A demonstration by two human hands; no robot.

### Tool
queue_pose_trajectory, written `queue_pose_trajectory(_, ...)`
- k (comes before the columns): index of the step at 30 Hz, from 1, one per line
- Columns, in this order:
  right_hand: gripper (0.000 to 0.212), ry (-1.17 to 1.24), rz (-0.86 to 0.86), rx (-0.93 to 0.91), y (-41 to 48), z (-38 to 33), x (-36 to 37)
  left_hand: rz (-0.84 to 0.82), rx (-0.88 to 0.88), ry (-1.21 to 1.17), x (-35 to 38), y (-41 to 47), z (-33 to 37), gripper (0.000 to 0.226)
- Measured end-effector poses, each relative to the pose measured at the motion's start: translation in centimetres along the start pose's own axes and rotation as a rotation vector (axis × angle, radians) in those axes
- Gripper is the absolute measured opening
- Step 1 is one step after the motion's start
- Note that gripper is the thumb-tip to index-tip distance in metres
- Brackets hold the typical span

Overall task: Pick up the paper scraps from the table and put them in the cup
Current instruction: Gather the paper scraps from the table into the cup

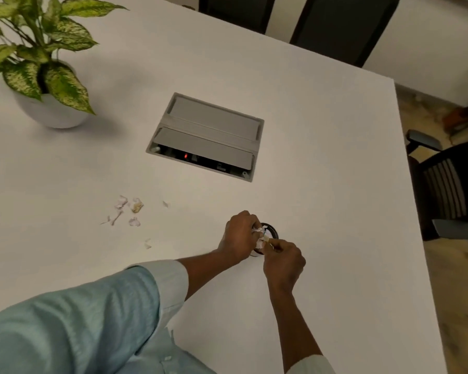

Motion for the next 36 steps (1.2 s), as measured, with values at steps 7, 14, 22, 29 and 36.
queue_pose_trajectory(7,0.006,-0.032,0.005,0.026,2.1,0.8,-0.5,-0.127,0.043,0.152,2.8,1.8,1.9,0.015)
queue_pose_trajectory(14,0.005,-0.042,-0.017,-0.092,2.3,0.8,-0.1,-0.098,0.106,0.194,2.1,1.2,2.2,0.012)
queue_pose_trajectory(22,0.028,-0.123,0.005,-0.333,0.7,-0.3,-0.3,0.071,0.072,0.249,-1.2,-1.5,-3.7,0.010)
queue_pose_trajectory(29,0.060,-0.396,-0.180,-0.653,-1.9,0.5,1.7,-0.309,0.068,0.613,-1.8,-6.7,-12.6,0.064)
queue_pose_trajectory(36,0.073,-0.636,-0.356,-0.631,-1.7,2.9,4.0,-0.484,0.112,0.755,-0.8,-9.3,-15.0,0.121)
Point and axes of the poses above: each hand's wrist, its own y-axis towards the middle knuckle, its own x-axis out of the palm, z = x × y, the point moved 5 cm from there along y, towards the middle knuckle, and after that the axes turned 1 degree about y, right-handed, at the moved point
